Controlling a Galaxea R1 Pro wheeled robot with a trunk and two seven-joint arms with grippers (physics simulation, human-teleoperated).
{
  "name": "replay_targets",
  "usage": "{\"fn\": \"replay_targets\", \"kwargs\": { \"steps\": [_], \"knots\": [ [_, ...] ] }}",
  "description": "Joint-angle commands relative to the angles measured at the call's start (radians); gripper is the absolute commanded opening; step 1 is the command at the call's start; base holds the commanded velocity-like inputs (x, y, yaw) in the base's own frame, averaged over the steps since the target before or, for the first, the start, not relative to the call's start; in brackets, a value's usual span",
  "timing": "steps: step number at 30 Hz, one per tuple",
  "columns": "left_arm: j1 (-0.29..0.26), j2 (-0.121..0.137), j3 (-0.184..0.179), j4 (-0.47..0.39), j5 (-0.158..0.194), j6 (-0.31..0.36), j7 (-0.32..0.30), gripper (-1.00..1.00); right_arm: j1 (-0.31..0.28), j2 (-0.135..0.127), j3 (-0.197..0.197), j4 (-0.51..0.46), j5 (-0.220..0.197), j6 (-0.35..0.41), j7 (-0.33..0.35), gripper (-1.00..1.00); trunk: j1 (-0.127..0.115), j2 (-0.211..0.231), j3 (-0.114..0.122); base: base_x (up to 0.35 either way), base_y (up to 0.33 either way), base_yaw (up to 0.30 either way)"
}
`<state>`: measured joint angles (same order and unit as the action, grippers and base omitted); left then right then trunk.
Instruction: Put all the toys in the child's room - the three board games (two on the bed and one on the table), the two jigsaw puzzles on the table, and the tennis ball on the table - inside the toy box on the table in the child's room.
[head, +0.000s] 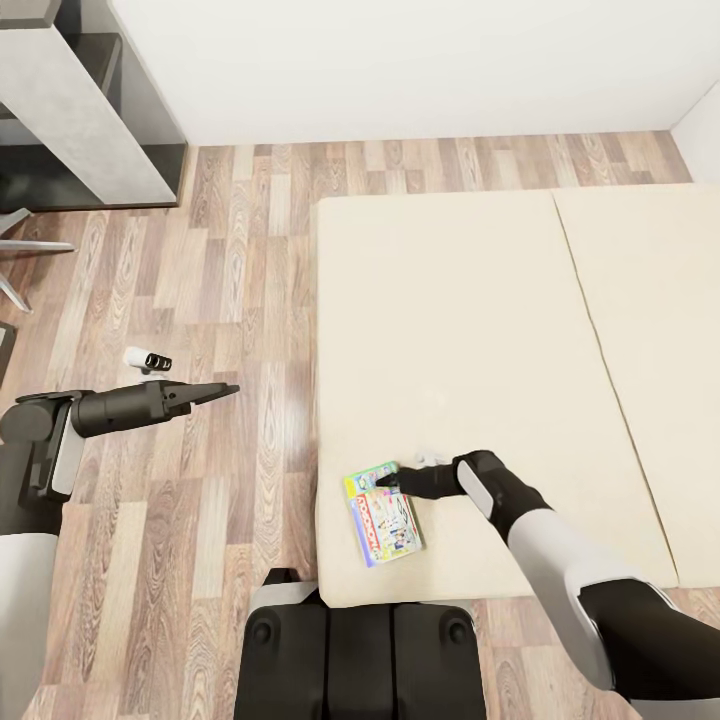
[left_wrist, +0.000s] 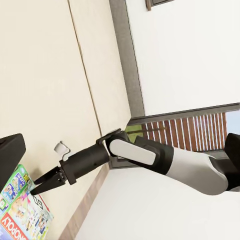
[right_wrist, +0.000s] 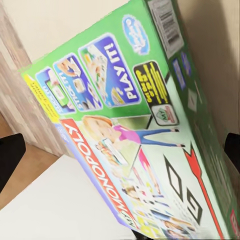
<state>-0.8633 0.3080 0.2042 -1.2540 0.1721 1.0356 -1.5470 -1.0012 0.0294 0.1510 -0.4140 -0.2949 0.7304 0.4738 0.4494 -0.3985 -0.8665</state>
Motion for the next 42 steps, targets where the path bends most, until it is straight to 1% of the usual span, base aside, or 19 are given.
{"fn": "replay_targets", "kwargs": {
  "steps": [1,5,10,27,42],
  "knots": [
    [0.000,0.000,0.000,0.000,0.000,0.011,-0.004,1.00,0.000,-0.001,0.005,0.006,-0.005,0.004,0.000,1.00,0.001,-0.002,-0.001,0.000,0.000,0.000],
    [0.000,0.000,0.000,0.000,0.000,0.011,-0.004,1.00,0.000,-0.004,0.005,0.039,-0.004,0.004,0.003,1.00,0.001,-0.002,-0.001,0.000,0.000,0.000],
    [0.000,0.000,0.000,0.000,0.000,0.011,-0.004,1.00,0.000,-0.007,0.006,0.056,-0.003,0.004,0.006,1.00,0.001,-0.002,-0.001,0.000,0.000,0.000],
    [0.000,0.000,0.000,0.000,0.000,0.011,-0.004,1.00,0.001,-0.005,0.010,0.065,-0.004,0.005,0.009,1.00,0.001,-0.002,-0.001,0.000,0.000,0.000],
    [0.000,0.000,0.000,-0.001,0.000,0.011,-0.004,1.00,0.001,0.014,0.010,0.064,-0.004,0.004,0.011,1.00,0.001,-0.002,-0.001,0.000,0.000,0.000]
  ]
}}
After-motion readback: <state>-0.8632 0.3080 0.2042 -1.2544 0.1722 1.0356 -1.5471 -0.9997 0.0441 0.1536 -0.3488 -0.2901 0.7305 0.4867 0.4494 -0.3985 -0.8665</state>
